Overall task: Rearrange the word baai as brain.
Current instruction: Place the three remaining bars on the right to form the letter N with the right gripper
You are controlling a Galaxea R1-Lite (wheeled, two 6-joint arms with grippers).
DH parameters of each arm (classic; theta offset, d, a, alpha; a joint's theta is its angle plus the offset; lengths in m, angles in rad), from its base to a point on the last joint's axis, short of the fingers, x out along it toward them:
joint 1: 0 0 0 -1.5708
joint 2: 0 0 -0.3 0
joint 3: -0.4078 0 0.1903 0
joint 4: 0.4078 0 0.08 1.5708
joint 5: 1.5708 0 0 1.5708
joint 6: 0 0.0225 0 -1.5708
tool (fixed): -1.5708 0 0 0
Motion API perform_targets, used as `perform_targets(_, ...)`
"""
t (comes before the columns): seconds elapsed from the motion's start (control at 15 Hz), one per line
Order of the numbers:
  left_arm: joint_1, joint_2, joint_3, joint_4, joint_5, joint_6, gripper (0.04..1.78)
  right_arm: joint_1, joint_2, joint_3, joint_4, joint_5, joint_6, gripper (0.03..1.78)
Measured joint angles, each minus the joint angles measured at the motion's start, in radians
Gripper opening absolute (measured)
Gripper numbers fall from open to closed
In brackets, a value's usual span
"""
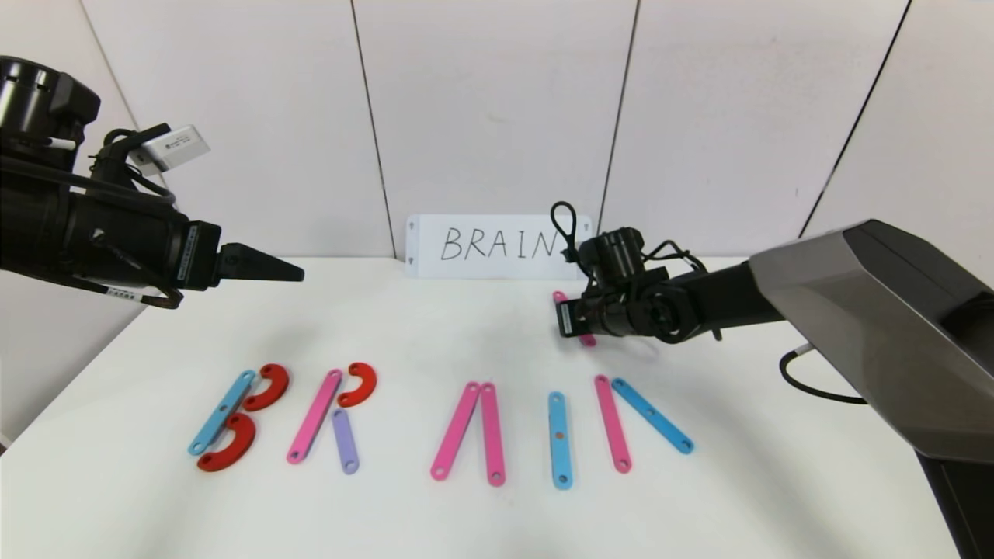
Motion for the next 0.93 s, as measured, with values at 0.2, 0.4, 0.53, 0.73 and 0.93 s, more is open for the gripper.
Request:
perform_targets(0.2, -0.001, 0.0, 0.0, 0.0, 0.0, 0.0, 1.74, -0.003, -0.03, 0.016, 0.009, 0.0, 0.001, 0.3)
perform_targets(0.4, -0.001, 0.0, 0.0, 0.0, -0.001, 0.0, 1.74, -0.011, -0.103, 0.077, 0.013, -0.024, 0.019, 0.3)
perform_targets(0.53, -0.002, 0.0, 0.0, 0.0, -0.001, 0.0, 1.74, -0.013, -0.164, 0.15, 0.01, -0.056, 0.048, 0.3)
perform_targets(0.73, -0.002, 0.0, 0.0, 0.0, 0.0, 0.0, 1.74, -0.013, -0.259, 0.285, 0.001, -0.079, 0.11, 0.3)
perform_targets(0.93, -0.002, -0.001, 0.0, 0.0, -0.001, 0.0, 1.74, -0.023, -0.344, 0.424, -0.007, -0.085, 0.166, 0.3)
